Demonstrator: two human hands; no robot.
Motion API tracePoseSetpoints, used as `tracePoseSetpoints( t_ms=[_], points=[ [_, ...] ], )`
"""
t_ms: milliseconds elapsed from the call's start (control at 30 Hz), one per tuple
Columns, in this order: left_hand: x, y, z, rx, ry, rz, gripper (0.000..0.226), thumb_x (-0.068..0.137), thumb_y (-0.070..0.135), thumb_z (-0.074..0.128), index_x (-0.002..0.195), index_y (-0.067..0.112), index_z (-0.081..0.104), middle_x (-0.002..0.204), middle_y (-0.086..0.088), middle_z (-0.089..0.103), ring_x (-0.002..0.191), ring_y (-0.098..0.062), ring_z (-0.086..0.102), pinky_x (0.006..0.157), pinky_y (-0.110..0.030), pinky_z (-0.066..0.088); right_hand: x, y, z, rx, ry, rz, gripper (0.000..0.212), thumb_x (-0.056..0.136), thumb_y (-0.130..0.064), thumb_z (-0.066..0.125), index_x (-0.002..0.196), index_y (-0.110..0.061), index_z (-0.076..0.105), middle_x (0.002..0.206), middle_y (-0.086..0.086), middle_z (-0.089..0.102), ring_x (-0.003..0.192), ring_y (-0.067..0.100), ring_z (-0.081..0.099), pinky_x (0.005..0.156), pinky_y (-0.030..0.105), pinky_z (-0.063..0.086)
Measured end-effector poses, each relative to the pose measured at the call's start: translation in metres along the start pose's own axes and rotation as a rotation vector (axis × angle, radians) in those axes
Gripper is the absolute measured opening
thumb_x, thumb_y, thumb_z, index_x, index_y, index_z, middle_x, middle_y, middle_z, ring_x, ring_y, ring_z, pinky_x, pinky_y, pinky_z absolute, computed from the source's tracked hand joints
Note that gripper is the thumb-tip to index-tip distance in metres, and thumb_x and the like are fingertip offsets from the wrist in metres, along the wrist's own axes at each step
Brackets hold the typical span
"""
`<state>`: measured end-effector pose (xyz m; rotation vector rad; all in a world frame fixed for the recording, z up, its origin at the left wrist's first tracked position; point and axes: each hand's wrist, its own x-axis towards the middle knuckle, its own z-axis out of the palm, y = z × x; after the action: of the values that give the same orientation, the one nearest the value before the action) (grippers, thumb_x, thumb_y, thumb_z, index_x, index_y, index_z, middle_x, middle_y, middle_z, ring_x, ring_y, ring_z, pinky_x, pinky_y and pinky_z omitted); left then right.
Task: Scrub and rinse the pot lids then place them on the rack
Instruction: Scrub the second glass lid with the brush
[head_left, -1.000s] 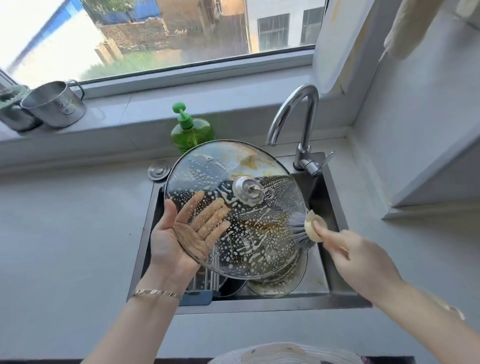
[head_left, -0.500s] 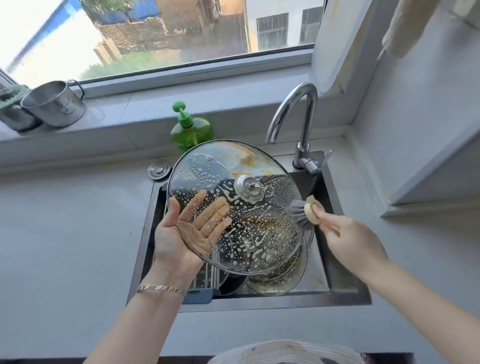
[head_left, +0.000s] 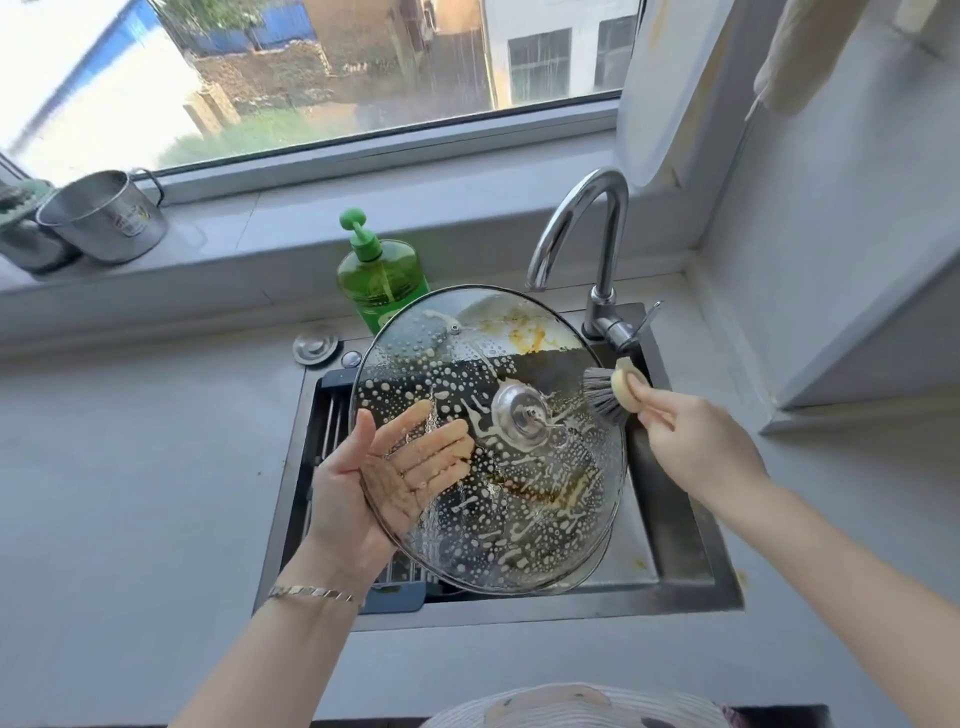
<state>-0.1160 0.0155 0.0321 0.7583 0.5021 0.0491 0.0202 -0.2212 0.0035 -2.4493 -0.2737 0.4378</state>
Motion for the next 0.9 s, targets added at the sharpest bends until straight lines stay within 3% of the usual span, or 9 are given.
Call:
tracePoseSetpoints(
  t_ms=[133,267,433,533,600,700,800,833,900],
  points=[
    [0.000,0.004,0.004,0.021,0.005,0.005,0.072,0.036,0.044,0.091,0.094,0.004,0.076,0.102,-0.027,0.068,0.093,-0.039,0.068,0.068,-0.042,0.058,-0.016,-0.006,0.004,-0.001,-0.075,-0.163,0.040,0.096,-0.025,0.046,0.127,-0.051,0.047,0.107,-0.001,0.067,0.091,0.025,0.059,0.074,0.037,0.047],
    [-0.002,0.004,0.006,0.021,0.011,0.000,0.073,0.035,0.044,0.092,0.094,0.004,0.075,0.103,-0.028,0.067,0.093,-0.040,0.068,0.069,-0.043,0.058,0.006,0.004,0.002,0.027,-0.052,0.027,0.036,0.096,-0.032,0.045,0.127,-0.050,0.048,0.125,-0.007,0.062,0.112,0.024,0.057,0.087,0.037,0.048],
    [-0.004,0.005,0.012,0.084,0.056,-0.006,0.075,0.038,0.046,0.090,0.096,0.002,0.075,0.104,-0.031,0.066,0.094,-0.042,0.067,0.071,-0.044,0.058,-0.005,-0.009,0.013,0.107,-0.127,-0.139,0.035,0.096,-0.028,0.048,0.125,-0.046,0.053,0.116,-0.011,0.066,0.100,0.024,0.062,0.084,0.043,0.051],
    [-0.008,0.004,0.018,0.091,0.102,0.000,0.062,0.060,0.047,0.074,0.099,-0.001,0.072,0.102,-0.031,0.066,0.091,-0.041,0.068,0.072,-0.047,0.059,0.016,0.001,0.009,0.074,-0.118,0.020,0.031,0.095,-0.046,0.044,0.125,-0.050,0.051,0.124,-0.009,0.062,0.112,0.023,0.057,0.090,0.042,0.048],
    [-0.008,0.002,0.024,0.140,0.118,-0.005,0.052,0.075,0.038,0.054,0.105,-0.003,0.065,0.099,-0.030,0.068,0.086,-0.040,0.069,0.076,-0.047,0.057,0.017,0.000,0.011,0.088,-0.133,-0.021,0.031,0.095,-0.045,0.045,0.125,-0.050,0.051,0.121,-0.009,0.064,0.110,0.023,0.058,0.091,0.044,0.049],
    [-0.010,0.001,0.032,0.191,0.104,-0.023,0.043,0.075,0.023,0.049,0.109,-0.002,0.060,0.097,-0.029,0.068,0.084,-0.038,0.070,0.077,-0.045,0.056,0.008,-0.007,0.011,0.161,-0.199,-0.159,0.029,0.094,-0.045,0.047,0.122,-0.052,0.052,0.117,-0.022,0.063,0.109,0.011,0.059,0.093,0.041,0.049],
    [-0.012,0.003,0.032,0.184,0.060,-0.035,0.046,0.067,0.009,0.051,0.111,-0.002,0.058,0.098,-0.030,0.068,0.086,-0.040,0.069,0.077,-0.045,0.056,0.022,0.003,0.002,0.111,-0.162,-0.039,0.030,0.095,-0.047,0.046,0.123,-0.047,0.055,0.083,-0.023,0.062,0.078,0.002,0.055,0.070,0.026,0.044],
    [-0.012,0.003,0.033,0.188,0.045,-0.041,0.052,0.061,0.004,0.053,0.112,-0.003,0.057,0.099,-0.031,0.067,0.088,-0.041,0.069,0.077,-0.045,0.057,0.024,0.007,0.002,0.087,-0.133,-0.006,0.031,0.095,-0.044,0.046,0.125,-0.046,0.054,0.084,-0.021,0.061,0.077,0.005,0.055,0.069,0.026,0.043],
    [-0.008,0.002,0.034,0.223,0.021,-0.058,0.058,0.057,-0.003,0.047,0.115,-0.004,0.055,0.100,-0.033,0.066,0.091,-0.043,0.067,0.076,-0.044,0.058,0.019,0.003,0.006,0.131,-0.123,-0.044,0.031,0.095,-0.040,0.048,0.125,-0.047,0.054,0.109,-0.014,0.067,0.100,0.015,0.062,0.085,0.035,0.049]
  ],
)
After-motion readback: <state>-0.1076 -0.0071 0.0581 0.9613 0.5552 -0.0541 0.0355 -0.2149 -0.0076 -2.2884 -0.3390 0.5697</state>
